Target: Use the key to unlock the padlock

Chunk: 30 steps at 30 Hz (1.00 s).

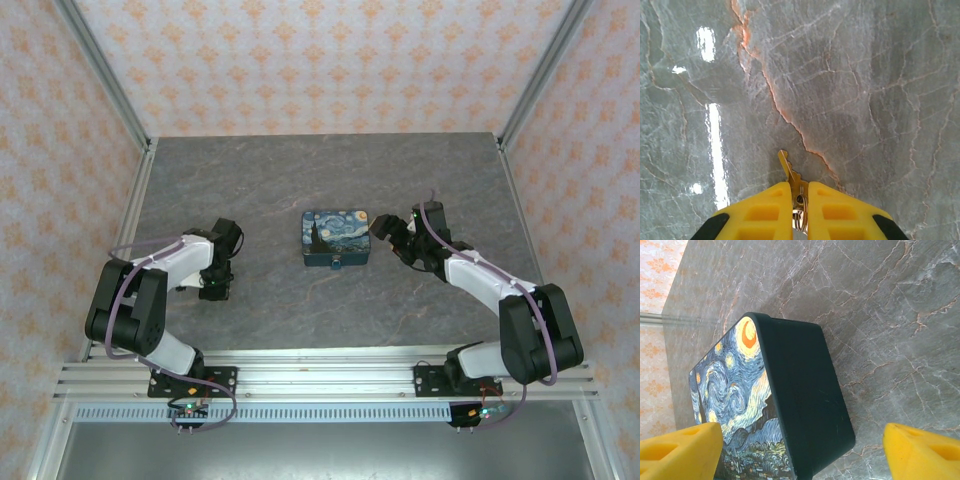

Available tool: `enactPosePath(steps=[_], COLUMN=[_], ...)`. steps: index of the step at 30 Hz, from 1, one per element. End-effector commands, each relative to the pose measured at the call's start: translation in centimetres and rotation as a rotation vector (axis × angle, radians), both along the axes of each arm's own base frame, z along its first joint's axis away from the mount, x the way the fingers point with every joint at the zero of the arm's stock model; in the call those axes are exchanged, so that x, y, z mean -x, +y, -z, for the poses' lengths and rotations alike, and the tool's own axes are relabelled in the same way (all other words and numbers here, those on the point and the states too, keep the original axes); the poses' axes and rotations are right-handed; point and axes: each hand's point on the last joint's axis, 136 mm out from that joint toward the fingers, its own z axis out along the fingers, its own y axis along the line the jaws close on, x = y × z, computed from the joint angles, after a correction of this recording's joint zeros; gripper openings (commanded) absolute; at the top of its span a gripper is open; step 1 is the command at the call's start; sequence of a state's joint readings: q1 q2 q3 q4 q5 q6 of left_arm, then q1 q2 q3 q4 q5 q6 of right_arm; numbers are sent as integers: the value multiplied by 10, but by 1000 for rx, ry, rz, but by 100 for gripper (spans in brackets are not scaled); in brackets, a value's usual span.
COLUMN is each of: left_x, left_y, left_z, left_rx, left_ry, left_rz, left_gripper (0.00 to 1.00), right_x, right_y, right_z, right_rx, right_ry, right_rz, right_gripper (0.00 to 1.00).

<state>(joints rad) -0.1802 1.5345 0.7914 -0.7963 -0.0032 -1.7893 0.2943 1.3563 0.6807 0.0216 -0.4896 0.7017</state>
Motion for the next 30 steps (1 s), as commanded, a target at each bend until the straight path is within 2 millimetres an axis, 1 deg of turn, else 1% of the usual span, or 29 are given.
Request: enactPosePath(steps=[1,9,13,18,24,30], left_x=[-2,-19,-25,-33,-43,-49], left_y=[0,-3,-7,-15,-34,-64], left_z=[12,0,-6,-16,-32,-41], left_rx=[13,25,38,52,52,65], left_ry=[16,2,-8,-39,-82,-127], left_rz=[39,243,344,460,591,683], left_gripper=[9,5,0,0,0,0], right_x=[-4,-2,-1,0,3,6], right_y=[0,-2,-2,-2,-2,-4], right_z=[-16,-18,-17,-17,-18,-15], right_rx=[11,17,17,15,10,19], right_ry=[-42,-50,-48,-48,-49,-41], right_rz=[5,3,1,-1,-1,2], right_gripper=[83,84,84,83,83,84])
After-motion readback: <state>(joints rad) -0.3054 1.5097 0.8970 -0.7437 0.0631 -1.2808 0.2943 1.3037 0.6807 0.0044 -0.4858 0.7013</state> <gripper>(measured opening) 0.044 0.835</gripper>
